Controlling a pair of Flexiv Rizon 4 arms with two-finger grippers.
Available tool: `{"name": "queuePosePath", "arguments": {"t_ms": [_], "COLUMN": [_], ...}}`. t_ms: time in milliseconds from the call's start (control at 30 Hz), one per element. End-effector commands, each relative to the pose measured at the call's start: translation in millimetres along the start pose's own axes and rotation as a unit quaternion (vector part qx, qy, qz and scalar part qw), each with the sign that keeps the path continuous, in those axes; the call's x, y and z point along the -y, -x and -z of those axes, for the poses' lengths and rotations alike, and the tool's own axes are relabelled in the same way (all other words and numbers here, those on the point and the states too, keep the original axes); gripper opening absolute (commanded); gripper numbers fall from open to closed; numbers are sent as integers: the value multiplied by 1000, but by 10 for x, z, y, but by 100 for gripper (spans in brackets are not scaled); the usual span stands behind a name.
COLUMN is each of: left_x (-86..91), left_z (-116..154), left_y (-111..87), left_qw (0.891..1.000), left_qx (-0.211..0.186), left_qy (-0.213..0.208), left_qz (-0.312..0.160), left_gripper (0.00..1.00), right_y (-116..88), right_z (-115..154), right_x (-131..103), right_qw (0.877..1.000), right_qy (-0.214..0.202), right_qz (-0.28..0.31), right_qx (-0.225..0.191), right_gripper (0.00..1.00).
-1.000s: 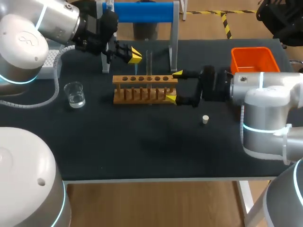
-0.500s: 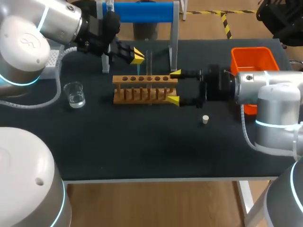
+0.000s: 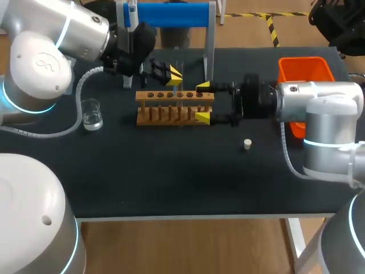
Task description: Invert the test tube, pick up the pipette, mount the tip to pipette, aspirate from beaker and dispense into the tube, eject the tip, return the pipette, and cap with the stopper.
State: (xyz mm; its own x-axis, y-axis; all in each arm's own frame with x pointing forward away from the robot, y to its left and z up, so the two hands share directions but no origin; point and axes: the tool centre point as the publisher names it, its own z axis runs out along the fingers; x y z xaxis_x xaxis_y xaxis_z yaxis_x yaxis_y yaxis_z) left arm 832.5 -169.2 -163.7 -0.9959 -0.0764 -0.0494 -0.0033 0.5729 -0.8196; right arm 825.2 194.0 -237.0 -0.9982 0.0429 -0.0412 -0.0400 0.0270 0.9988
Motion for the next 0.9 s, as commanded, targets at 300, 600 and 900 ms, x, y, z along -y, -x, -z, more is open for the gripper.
{"name": "queuePosePath", "arguments": {"t_ms": [300,600,900], "left_x": [-2,-2,-2], "left_z": [-3,-3,-3], "left_y": [-10,-10,-10], "left_qw": [1000,1000,1000], "left_qx": [1,1,1], "left_qy": [0,0,0], "left_qz": [0,0,0], "left_gripper": [0,0,0], "right_y": [92,181,198], "right_z": [-176,-374,-496], "right_x": [-156,-287,-333], "right_qw": [999,996,994], "right_qy": [14,1,-5], "right_qz": [-21,-28,-32], "right_qx": [-48,-81,-100], "right_gripper": [100,100,99]}}
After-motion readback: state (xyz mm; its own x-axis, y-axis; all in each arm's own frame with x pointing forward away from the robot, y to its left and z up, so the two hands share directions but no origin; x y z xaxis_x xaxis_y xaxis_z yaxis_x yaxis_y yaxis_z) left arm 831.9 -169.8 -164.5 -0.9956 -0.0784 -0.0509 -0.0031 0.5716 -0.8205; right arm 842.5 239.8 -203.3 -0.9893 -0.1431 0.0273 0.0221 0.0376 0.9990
